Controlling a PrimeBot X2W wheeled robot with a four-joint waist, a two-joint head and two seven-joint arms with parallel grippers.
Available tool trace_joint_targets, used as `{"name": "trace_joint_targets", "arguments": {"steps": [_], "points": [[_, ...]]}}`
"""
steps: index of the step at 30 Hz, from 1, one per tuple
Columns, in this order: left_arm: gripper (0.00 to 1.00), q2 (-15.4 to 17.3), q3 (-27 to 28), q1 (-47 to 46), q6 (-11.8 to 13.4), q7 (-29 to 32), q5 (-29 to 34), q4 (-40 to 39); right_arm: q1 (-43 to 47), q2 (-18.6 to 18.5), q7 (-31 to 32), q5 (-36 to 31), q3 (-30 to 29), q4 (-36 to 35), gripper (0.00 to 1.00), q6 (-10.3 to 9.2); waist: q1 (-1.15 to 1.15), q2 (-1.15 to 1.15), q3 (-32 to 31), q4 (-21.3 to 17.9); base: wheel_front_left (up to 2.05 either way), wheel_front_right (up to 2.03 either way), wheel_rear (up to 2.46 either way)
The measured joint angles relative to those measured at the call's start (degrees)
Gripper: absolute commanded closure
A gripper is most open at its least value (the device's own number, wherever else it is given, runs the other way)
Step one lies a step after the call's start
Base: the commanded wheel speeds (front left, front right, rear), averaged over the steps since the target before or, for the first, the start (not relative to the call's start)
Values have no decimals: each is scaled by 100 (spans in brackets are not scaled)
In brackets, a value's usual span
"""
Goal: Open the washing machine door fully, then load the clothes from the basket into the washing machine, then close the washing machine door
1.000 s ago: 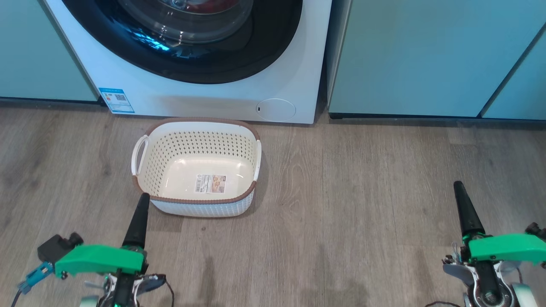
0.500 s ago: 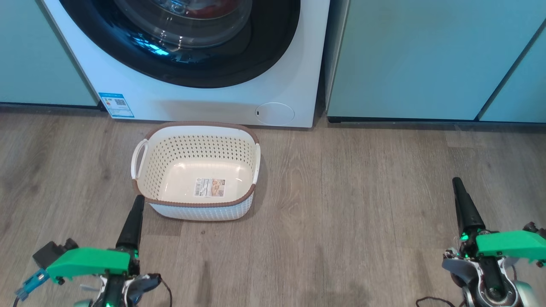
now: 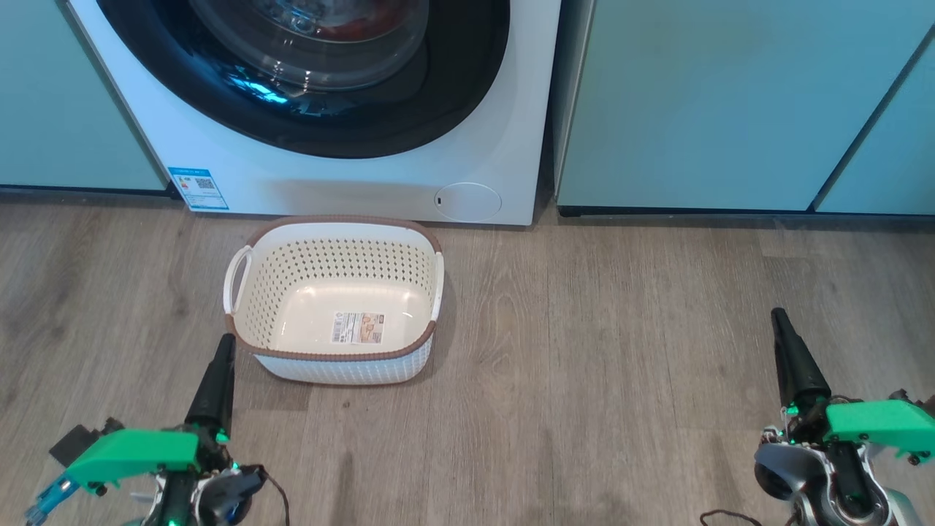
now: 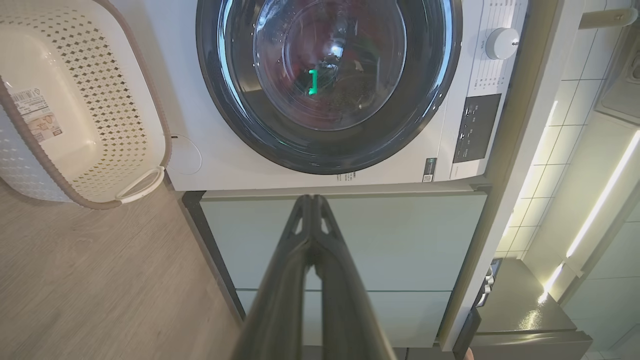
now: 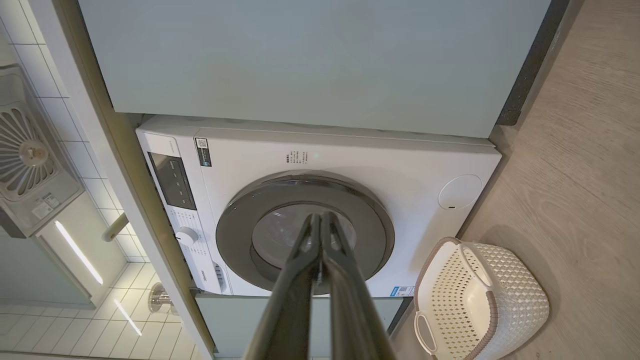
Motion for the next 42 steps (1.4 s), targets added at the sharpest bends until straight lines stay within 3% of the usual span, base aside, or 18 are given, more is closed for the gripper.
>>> {"name": "trace_joint_targets", "arguments": {"steps": [5,42], "points": [[100,0,25,-9,-5,93,-225,40,-3,-1,55,238,-1,26,100,0,0,0,-17,-6,0,0,0],[100,-14,121,-28,-5,149,-221,46,-4,-1,66,237,-9,27,100,0,0,0,-16,-6,0,0,0]]}}
